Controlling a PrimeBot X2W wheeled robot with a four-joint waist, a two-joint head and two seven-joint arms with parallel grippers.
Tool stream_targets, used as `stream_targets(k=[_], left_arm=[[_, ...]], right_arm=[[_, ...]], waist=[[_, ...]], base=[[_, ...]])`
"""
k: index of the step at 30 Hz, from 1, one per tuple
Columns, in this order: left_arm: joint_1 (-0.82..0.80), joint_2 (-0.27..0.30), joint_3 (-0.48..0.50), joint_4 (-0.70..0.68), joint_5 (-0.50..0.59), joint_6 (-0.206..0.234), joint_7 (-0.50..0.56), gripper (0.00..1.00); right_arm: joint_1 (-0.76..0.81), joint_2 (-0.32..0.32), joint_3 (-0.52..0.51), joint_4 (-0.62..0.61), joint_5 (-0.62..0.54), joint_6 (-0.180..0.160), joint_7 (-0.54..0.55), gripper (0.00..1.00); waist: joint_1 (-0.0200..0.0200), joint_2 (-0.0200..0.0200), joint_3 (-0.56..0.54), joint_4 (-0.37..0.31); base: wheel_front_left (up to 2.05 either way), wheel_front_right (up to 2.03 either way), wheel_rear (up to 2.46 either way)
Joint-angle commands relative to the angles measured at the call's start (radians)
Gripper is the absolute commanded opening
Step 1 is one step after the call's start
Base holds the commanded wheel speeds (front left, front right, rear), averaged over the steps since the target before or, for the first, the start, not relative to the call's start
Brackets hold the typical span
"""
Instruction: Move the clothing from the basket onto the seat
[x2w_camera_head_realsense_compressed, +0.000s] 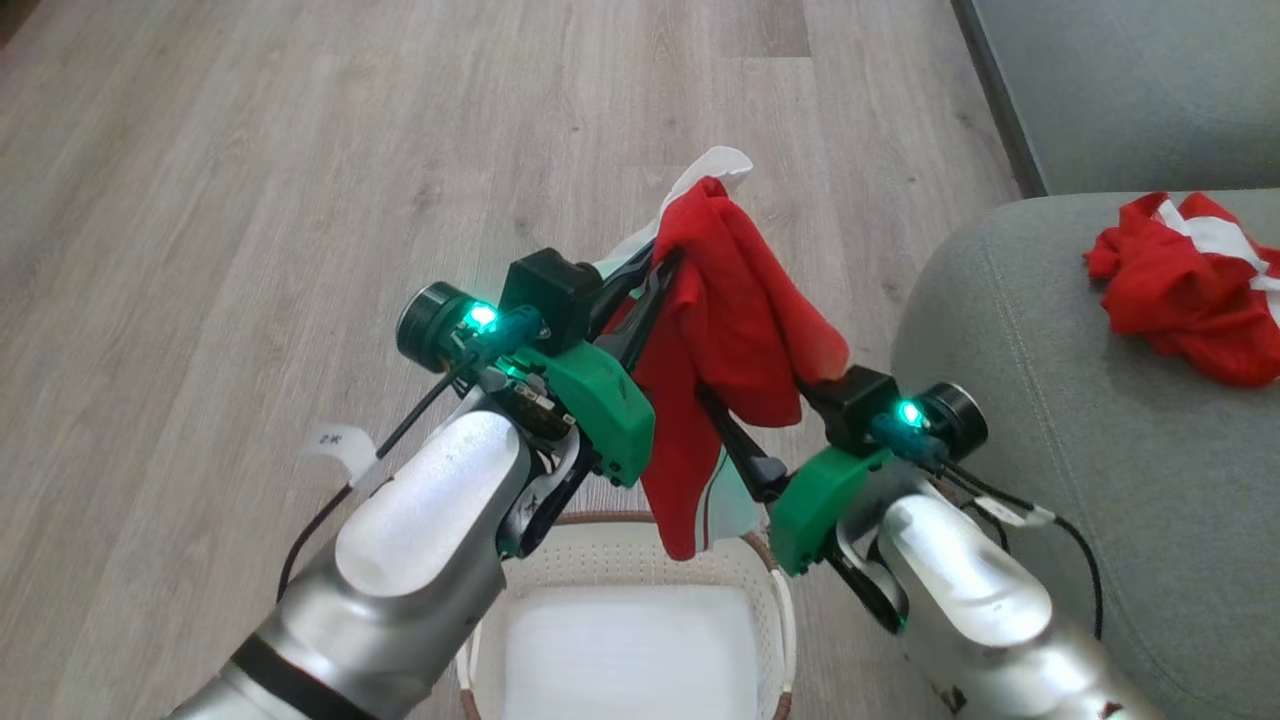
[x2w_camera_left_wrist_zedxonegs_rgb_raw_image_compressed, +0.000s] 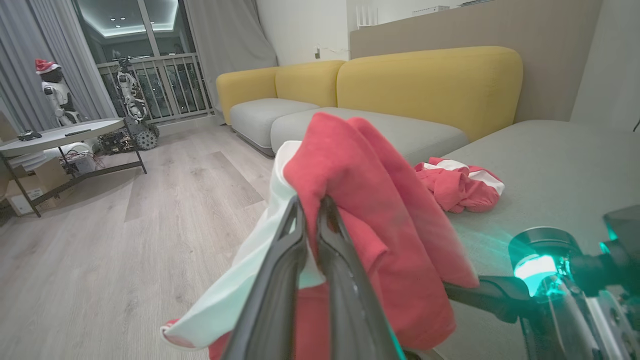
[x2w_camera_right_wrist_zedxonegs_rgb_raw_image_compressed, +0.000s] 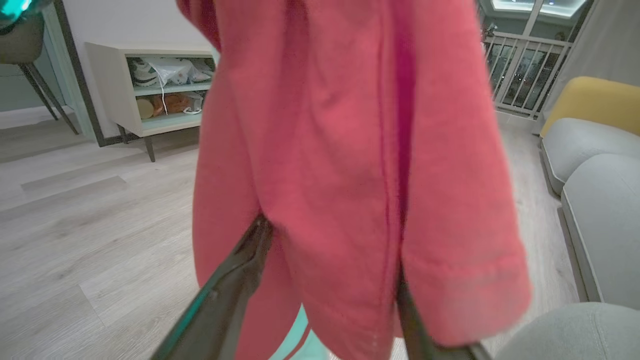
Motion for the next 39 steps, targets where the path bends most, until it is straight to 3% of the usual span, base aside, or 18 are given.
stream_targets(k=[1, 2, 5, 6, 18, 20, 21, 23, 39], left_arm=[[-0.046, 0.020, 0.038, -0.039, -0.009, 0.007, -0.002, 0.00], [-0.043, 0.020, 0.038, -0.040, -0.011, 0.008, -0.001, 0.00], [-0.034, 0.022, 0.039, -0.038, -0.018, 0.013, -0.003, 0.00], [-0.030, 0.024, 0.040, -0.036, -0.020, 0.015, -0.003, 0.00], [0.033, 0.038, 0.065, -0.008, -0.051, 0.043, -0.050, 0.00], [0.046, 0.038, 0.068, -0.004, -0.055, 0.048, -0.065, 0.32], [0.052, 0.036, 0.070, -0.002, -0.058, 0.050, -0.072, 0.60], [0.064, 0.035, 0.071, 0.002, -0.060, 0.055, -0.087, 0.99], [0.128, -0.002, 0.053, 0.025, -0.058, 0.056, -0.178, 1.00]], right_arm=[[-0.066, 0.009, 0.025, -0.013, 0.006, 0.000, -0.005, 0.94], [-0.076, 0.010, 0.033, -0.008, 0.005, 0.000, -0.005, 0.65], [-0.095, 0.010, 0.042, 0.001, 0.008, 0.000, -0.005, 0.19], [-0.100, 0.010, 0.043, 0.000, 0.009, 0.000, -0.005, 0.00], [-0.131, -0.030, 0.037, -0.045, 0.011, 0.000, -0.005, 0.00], [-0.142, -0.044, 0.033, -0.054, 0.010, 0.000, -0.005, 0.00], [-0.147, -0.052, 0.029, -0.057, 0.011, 0.000, -0.005, 0.00], [-0.158, -0.068, 0.023, -0.062, 0.009, 0.000, -0.005, 0.00], [-0.263, -0.208, -0.030, -0.119, -0.003, 0.000, -0.004, 0.00]], waist=[[0.0001, -0.0001, 0.003, 0.005], [0.0001, -0.0001, 0.003, 0.008], [0.0001, -0.0001, 0.006, 0.012], [0.0001, -0.0001, 0.007, 0.013], [0.0001, -0.0001, 0.010, -0.026], [0.0001, -0.0001, 0.011, -0.039], [0.0001, -0.0001, 0.011, -0.046], [0.0001, -0.0001, 0.013, -0.061], [0.0001, -0.0001, 0.058, -0.298]], base=[[0.00, 0.00, 0.00], [0.00, 0.00, 0.00], [0.00, 0.00, 0.00], [0.00, 0.00, 0.00], [0.00, 0.00, 0.00], [0.00, 0.00, 0.00], [0.00, 0.00, 0.00], [0.00, 0.00, 0.00], [0.00, 0.00, 0.00]])
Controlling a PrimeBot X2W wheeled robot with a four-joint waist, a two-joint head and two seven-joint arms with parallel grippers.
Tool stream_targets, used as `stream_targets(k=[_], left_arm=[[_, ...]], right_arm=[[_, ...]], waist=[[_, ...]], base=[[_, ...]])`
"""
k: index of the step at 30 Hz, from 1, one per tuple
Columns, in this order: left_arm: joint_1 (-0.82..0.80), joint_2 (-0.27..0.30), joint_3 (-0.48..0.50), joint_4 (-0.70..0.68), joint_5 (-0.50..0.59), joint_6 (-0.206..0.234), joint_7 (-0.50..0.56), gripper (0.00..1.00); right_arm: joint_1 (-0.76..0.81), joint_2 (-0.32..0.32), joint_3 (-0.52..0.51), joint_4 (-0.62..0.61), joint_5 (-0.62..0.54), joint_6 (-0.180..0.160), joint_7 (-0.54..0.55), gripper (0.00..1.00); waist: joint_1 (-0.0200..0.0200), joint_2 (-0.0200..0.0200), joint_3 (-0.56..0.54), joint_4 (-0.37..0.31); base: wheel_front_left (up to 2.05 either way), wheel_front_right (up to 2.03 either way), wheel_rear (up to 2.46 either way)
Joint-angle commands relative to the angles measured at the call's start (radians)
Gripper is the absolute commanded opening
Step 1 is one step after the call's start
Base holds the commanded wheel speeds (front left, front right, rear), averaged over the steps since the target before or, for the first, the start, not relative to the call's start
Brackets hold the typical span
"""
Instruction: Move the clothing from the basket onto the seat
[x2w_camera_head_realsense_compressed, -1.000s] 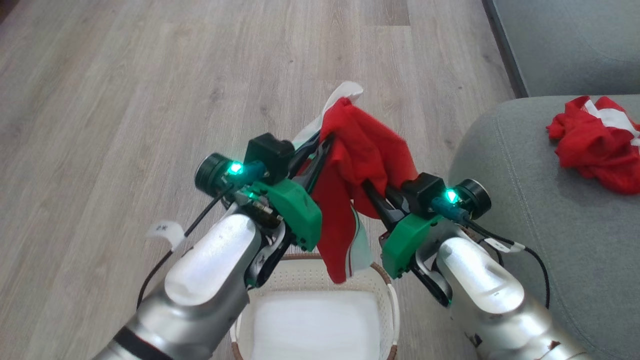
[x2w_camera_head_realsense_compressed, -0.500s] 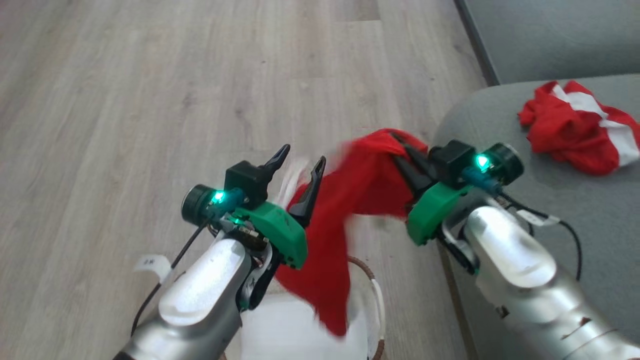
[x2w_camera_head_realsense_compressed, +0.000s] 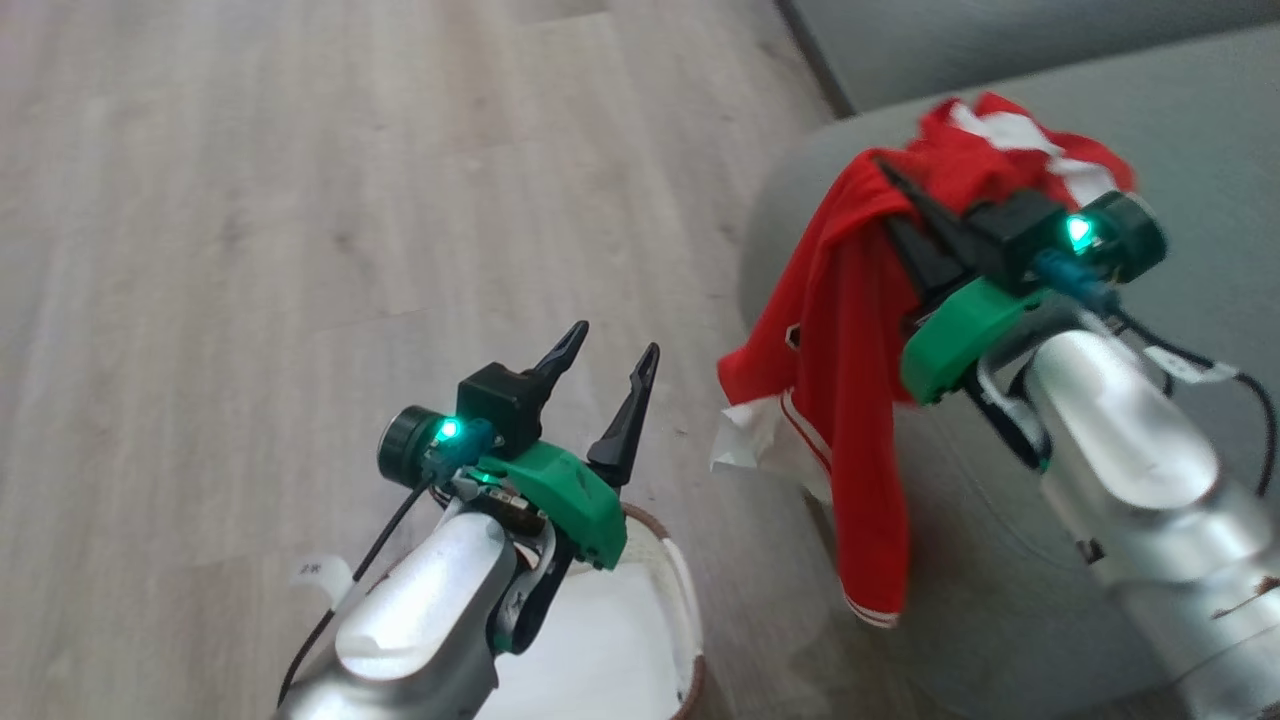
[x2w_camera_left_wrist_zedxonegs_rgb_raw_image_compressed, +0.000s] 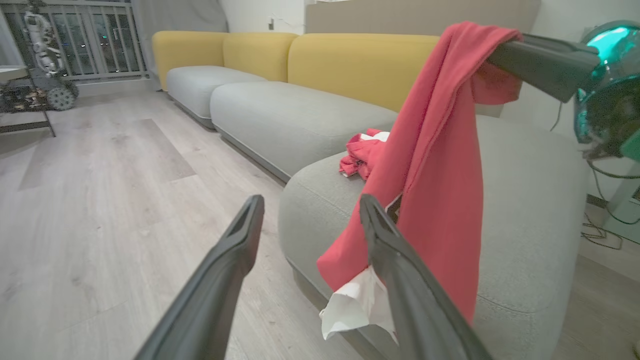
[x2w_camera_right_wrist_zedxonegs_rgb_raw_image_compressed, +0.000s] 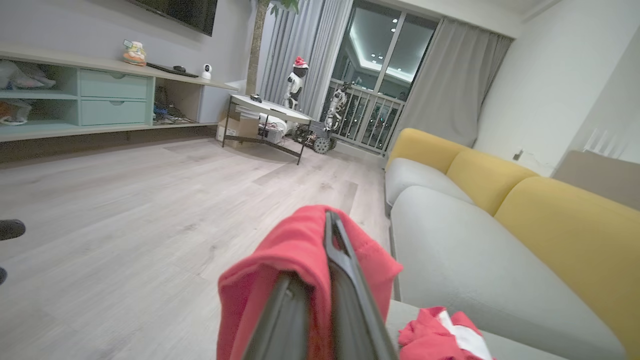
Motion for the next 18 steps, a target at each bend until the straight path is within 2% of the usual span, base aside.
stream_targets(k=[1, 10, 18], left_arm=[[-0.038, 0.006, 0.032, -0.024, 0.004, -0.001, -0.012, 1.00], [-0.050, -0.009, 0.031, -0.024, 0.029, -0.018, -0.028, 1.00], [-0.066, -0.019, 0.038, -0.017, 0.050, -0.029, -0.030, 1.00]], right_arm=[[-0.056, -0.006, -0.004, -0.040, -0.001, 0.000, -0.003, 0.00], [-0.115, -0.069, -0.005, -0.099, 0.014, 0.000, 0.036, 0.00], [-0.138, -0.095, -0.009, -0.138, 0.040, 0.000, 0.064, 0.00]], waist=[[0.0000, 0.0000, 0.020, -0.058], [0.0000, 0.0000, 0.068, -0.184], [0.0000, 0.0000, 0.101, -0.205]], base=[[0.00, 0.00, 0.00], [0.00, 0.00, 0.00], [0.00, 0.00, 0.00]])
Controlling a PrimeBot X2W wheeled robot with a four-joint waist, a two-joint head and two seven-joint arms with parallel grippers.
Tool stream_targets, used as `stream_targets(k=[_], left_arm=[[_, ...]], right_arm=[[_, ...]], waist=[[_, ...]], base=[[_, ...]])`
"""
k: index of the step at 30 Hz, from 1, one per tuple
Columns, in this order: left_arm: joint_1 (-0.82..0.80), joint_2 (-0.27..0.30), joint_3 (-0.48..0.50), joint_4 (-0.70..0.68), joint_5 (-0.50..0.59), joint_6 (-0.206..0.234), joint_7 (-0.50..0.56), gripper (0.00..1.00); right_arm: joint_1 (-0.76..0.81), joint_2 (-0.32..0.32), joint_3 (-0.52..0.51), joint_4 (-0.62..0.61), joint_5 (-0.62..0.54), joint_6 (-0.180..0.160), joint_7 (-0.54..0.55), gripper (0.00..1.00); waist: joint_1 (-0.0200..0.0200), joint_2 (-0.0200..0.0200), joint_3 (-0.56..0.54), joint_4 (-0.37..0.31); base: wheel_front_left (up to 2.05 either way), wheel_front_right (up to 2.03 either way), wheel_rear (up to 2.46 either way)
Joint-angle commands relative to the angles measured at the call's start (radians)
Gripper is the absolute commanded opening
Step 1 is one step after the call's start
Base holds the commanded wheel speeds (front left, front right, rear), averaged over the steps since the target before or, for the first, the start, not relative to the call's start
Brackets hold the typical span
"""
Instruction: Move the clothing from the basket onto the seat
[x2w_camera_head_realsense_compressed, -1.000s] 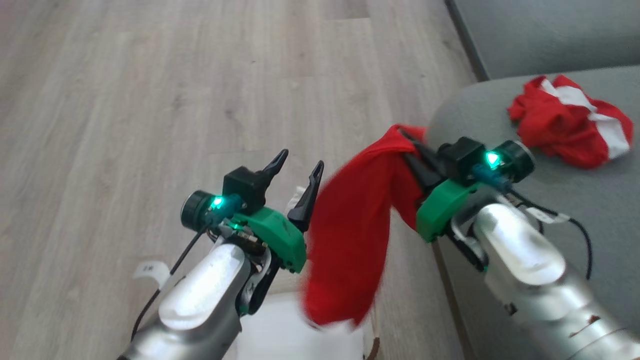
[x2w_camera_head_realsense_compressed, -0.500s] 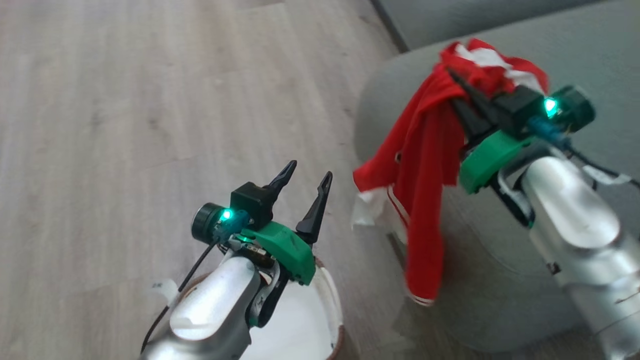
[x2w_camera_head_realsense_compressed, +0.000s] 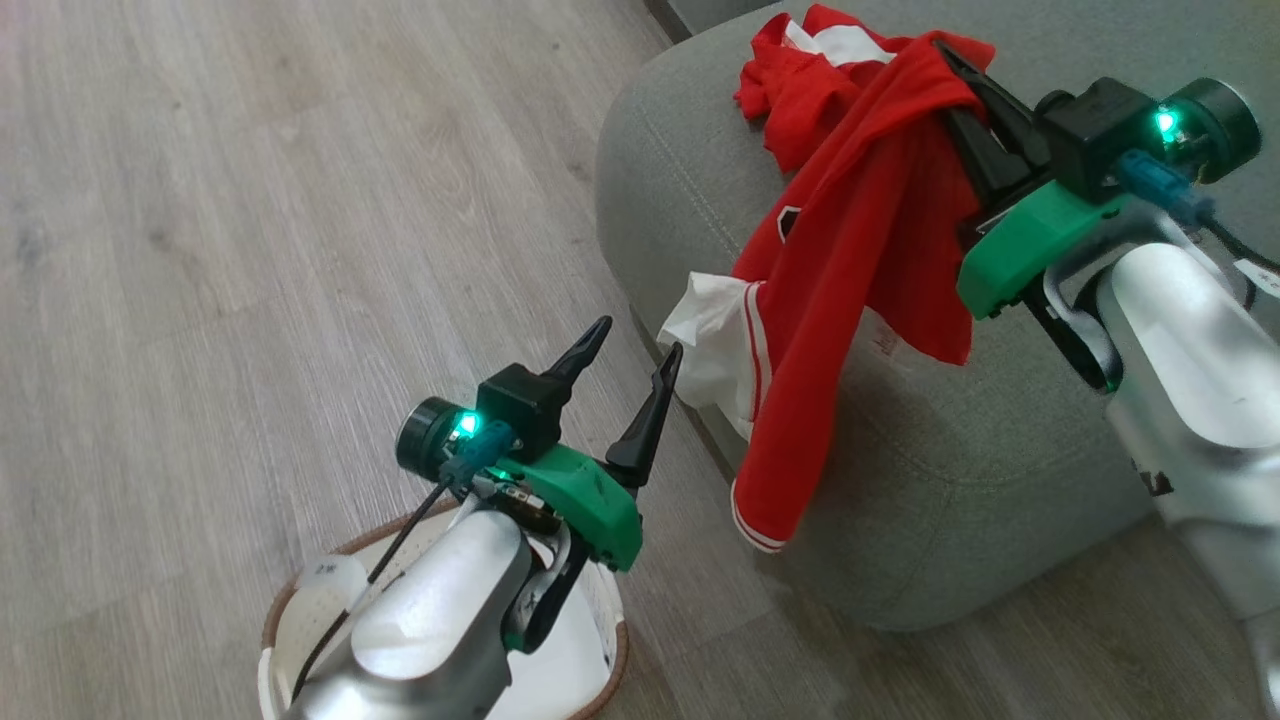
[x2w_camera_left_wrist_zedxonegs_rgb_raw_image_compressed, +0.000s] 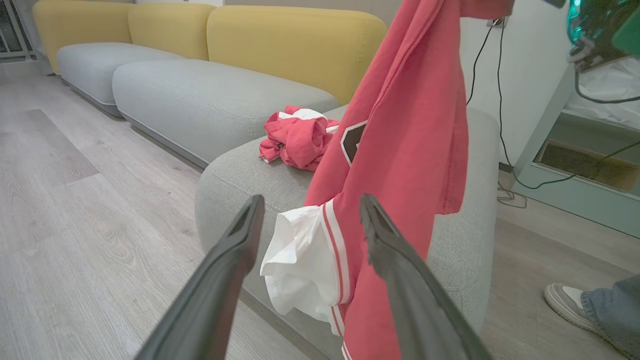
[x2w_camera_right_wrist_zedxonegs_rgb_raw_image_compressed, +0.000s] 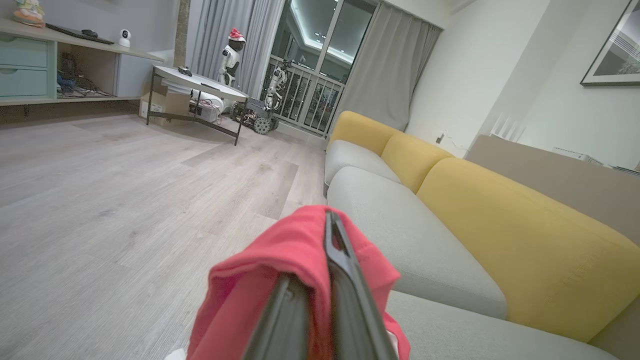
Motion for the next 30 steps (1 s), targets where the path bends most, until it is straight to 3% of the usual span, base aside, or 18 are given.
stream_targets(k=[1, 9, 19, 30], left_arm=[[-0.062, 0.003, 0.037, -0.023, 0.011, -0.005, -0.013, 1.00], [-0.065, -0.001, 0.037, -0.017, 0.025, -0.009, -0.014, 1.00], [-0.112, 0.025, 0.025, -0.074, 0.058, 0.006, 0.004, 1.00], [-0.192, 0.074, 0.020, -0.189, 0.102, 0.024, 0.055, 1.00]], right_arm=[[-0.048, -0.005, -0.008, -0.036, 0.018, 0.000, 0.007, 0.00], [-0.124, -0.030, -0.004, 0.004, 0.074, 0.000, 0.044, 0.00], [-0.483, -0.161, -0.052, 0.108, 0.079, 0.000, 0.099, 0.00], [-0.797, -0.293, -0.277, 0.332, -0.093, 0.000, 0.074, 0.00]], waist=[[0.0000, 0.0000, 0.013, 0.004], [0.0000, 0.0000, 0.045, 0.056], [0.0000, 0.0000, 0.179, 0.165], [0.0000, 0.0000, 0.398, 0.270]], base=[[0.00, 0.00, 0.00], [0.00, 0.00, 0.00], [0.00, 0.00, 0.00], [0.00, 0.00, 0.00]])
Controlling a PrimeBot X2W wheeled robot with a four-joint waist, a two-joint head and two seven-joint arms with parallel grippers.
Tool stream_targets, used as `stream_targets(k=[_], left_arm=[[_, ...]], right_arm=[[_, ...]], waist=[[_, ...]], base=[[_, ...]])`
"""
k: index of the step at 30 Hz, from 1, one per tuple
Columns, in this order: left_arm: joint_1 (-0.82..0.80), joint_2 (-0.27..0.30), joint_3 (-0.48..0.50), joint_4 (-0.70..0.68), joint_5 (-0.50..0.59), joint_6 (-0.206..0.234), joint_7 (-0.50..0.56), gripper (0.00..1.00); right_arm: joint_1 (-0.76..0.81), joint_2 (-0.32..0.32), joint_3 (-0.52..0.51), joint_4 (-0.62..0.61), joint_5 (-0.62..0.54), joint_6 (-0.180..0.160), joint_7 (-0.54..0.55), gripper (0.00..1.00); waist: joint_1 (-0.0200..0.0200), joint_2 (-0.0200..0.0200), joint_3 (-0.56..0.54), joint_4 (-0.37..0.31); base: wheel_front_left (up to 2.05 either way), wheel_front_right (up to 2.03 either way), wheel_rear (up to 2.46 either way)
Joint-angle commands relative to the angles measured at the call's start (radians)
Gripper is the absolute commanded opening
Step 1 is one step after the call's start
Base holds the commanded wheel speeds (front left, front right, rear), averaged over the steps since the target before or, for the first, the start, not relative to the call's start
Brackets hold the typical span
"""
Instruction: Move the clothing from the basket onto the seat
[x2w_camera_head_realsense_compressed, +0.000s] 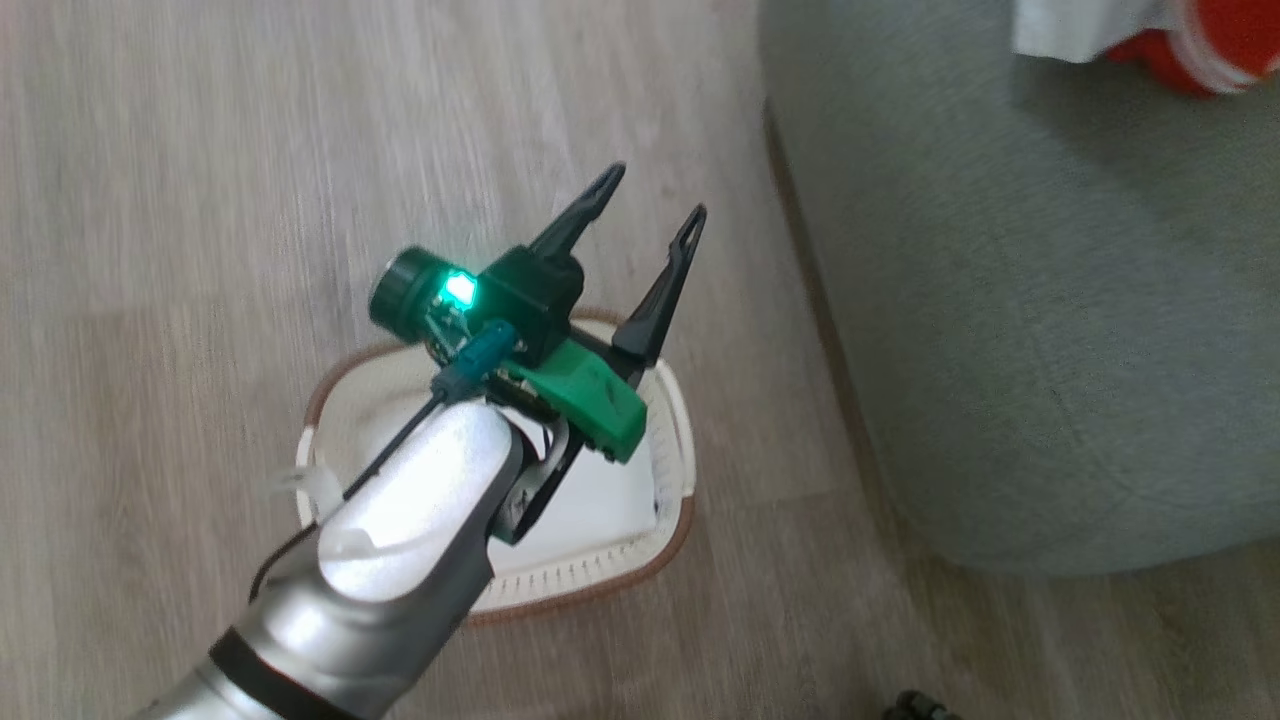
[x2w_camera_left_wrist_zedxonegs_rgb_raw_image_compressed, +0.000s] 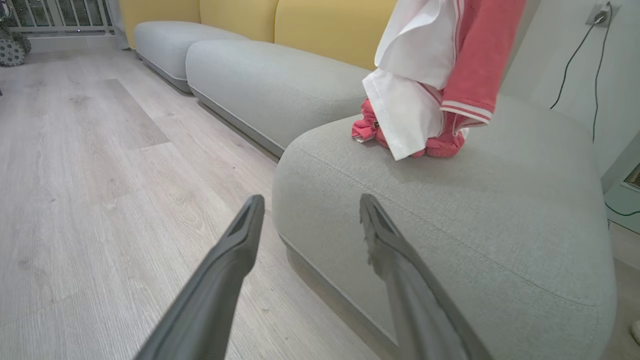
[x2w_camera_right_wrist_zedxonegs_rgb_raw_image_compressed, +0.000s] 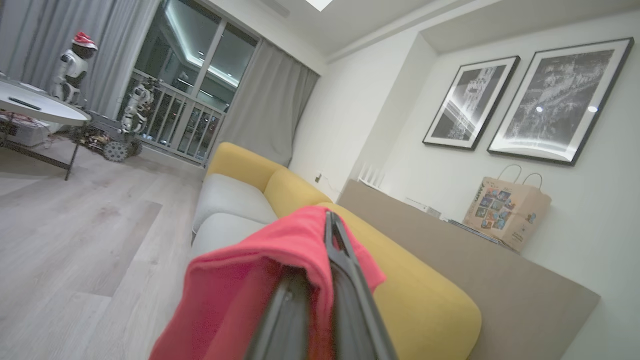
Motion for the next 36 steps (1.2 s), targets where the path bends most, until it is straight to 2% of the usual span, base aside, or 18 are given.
stream_targets(k=[1, 6, 12, 17, 25, 26, 27, 28, 29, 36], left_arm=[[-0.047, 0.019, 0.022, -0.045, 0.011, 0.005, 0.004, 1.00], [-0.082, 0.032, 0.016, -0.087, 0.037, 0.014, 0.016, 1.00], [-0.103, 0.045, 0.006, -0.120, 0.057, 0.024, 0.036, 1.00], [-0.109, 0.059, 0.002, -0.134, 0.063, 0.029, 0.049, 1.00], [-0.104, 0.070, 0.000, -0.135, 0.059, 0.036, 0.054, 1.00], [-0.103, 0.070, 0.000, -0.133, 0.057, 0.035, 0.053, 1.00], [-0.102, 0.069, 0.000, -0.131, 0.055, 0.035, 0.051, 1.00], [-0.100, 0.068, 0.001, -0.129, 0.052, 0.036, 0.048, 1.00], [-0.098, 0.067, 0.002, -0.127, 0.050, 0.037, 0.044, 1.00], [-0.059, 0.064, 0.032, -0.106, 0.007, 0.052, 0.000, 1.00]], right_arm=[[-0.018, -0.009, -0.040, 0.008, -0.025, 0.000, -0.014, 0.00], [0.028, -0.002, -0.193, 0.138, -0.113, 0.000, -0.077, 0.00], [0.154, 0.060, -0.355, 0.261, -0.215, 0.000, -0.125, 0.00], [0.250, 0.116, -0.450, 0.296, -0.301, 0.000, -0.139, 0.00], [0.310, 0.155, -0.552, 0.297, -0.392, 0.000, -0.143, 0.00], [0.313, 0.160, -0.563, 0.295, -0.399, 0.000, -0.143, 0.06], [0.315, 0.166, -0.576, 0.292, -0.400, 0.000, -0.144, 0.24], [0.320, 0.172, -0.583, 0.289, -0.404, 0.000, -0.144, 0.65], [0.327, 0.179, -0.585, 0.285, -0.407, 0.000, -0.144, 1.00], [0.415, 0.216, -0.521, 0.236, -0.352, 0.000, -0.144, 1.00]], waist=[[0.0000, 0.0000, 0.092, 0.058], [0.0000, 0.0000, 0.180, 0.092], [0.0000, 0.0000, 0.247, 0.100], [0.0000, 0.0000, 0.270, 0.094], [0.0000, 0.0000, 0.270, 0.077], [0.0000, 0.0000, 0.266, 0.075], [0.0000, 0.0000, 0.261, 0.072], [0.0000, 0.0000, 0.256, 0.070], [0.0000, 0.0000, 0.250, 0.068], [0.0000, 0.0000, 0.172, 0.051]], base=[[0.00, 0.00, 0.00], [0.00, 0.00, 0.00], [0.00, 0.00, 0.00], [0.00, 0.00, 0.00], [0.00, 0.00, 0.00], [0.00, 0.00, 0.00], [0.00, 0.00, 0.00], [0.00, 0.00, 0.00], [0.00, 0.00, 0.00], [0.00, 0.00, 0.00]])
